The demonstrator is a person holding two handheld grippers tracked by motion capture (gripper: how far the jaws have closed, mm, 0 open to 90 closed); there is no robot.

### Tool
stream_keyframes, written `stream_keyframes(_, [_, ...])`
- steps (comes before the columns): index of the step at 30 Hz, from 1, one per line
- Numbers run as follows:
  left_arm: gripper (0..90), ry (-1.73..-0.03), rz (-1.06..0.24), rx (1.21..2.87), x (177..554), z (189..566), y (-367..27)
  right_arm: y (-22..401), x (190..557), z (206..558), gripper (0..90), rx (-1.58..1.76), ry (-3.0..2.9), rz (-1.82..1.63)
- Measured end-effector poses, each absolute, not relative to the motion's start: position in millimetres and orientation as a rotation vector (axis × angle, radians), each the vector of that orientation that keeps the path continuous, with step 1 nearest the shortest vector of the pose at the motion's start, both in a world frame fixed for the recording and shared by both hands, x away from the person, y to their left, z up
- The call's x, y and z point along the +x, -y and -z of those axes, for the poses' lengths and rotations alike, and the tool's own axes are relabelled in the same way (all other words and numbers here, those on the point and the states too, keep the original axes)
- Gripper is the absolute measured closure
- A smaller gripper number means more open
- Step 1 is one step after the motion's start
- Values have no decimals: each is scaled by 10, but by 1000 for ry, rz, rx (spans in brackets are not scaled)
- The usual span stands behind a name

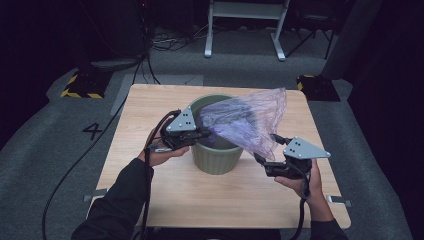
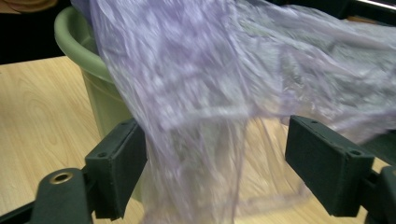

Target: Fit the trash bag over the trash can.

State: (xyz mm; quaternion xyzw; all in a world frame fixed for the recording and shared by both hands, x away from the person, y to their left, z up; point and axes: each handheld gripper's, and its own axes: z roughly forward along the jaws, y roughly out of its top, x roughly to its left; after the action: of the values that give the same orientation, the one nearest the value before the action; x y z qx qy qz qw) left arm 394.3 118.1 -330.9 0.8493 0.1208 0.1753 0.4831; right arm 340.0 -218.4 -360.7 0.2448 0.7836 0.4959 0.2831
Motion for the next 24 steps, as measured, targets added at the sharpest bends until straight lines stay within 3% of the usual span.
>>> stream_keyframes(3, [773,-302,-432,2078,3942,3315,-1177,2117,3401,3555,448,564,-2057,-1399])
stream_keyframes(8, [687,-293,-445,2092,3918,3302,-1193,1978,3350,3452,667,440,-2057,-1386])
stream_keyframes(13, [505,-307,-442,2071,3870,3262,-1233,1925,3317,3388,851,390,-2066,-1373])
stream_keyframes(19, [256,-298,-474,2040,3751,3131,-1190,1848,3249,3355,890,335,-2093,-1327])
stream_keyframes(24, [243,-262,-444,2018,3677,3056,-1108,1783,3197,3339,892,299,-2113,-1309])
